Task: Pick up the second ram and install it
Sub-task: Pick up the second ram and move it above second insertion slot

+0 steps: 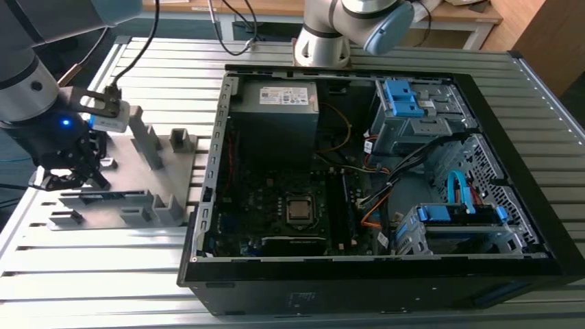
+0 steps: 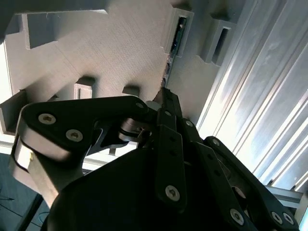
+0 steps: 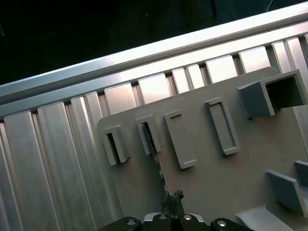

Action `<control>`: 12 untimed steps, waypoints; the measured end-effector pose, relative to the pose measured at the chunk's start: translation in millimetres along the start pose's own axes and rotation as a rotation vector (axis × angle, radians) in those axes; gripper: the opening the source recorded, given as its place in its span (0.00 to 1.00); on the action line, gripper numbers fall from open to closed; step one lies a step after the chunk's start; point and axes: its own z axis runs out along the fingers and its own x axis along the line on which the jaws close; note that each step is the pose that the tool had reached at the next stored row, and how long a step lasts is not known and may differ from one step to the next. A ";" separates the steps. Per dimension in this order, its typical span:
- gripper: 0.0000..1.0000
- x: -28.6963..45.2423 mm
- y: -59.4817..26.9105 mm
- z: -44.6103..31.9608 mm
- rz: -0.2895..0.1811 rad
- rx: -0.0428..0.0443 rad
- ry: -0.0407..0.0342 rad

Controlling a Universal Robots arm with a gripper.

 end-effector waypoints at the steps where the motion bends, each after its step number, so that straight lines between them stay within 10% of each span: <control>1: 0.10 0.0 0.0 0.0 -0.008 -0.0002 0.0001; 12: 0.10 0.0 0.0 0.0 -0.089 -0.0023 -0.0007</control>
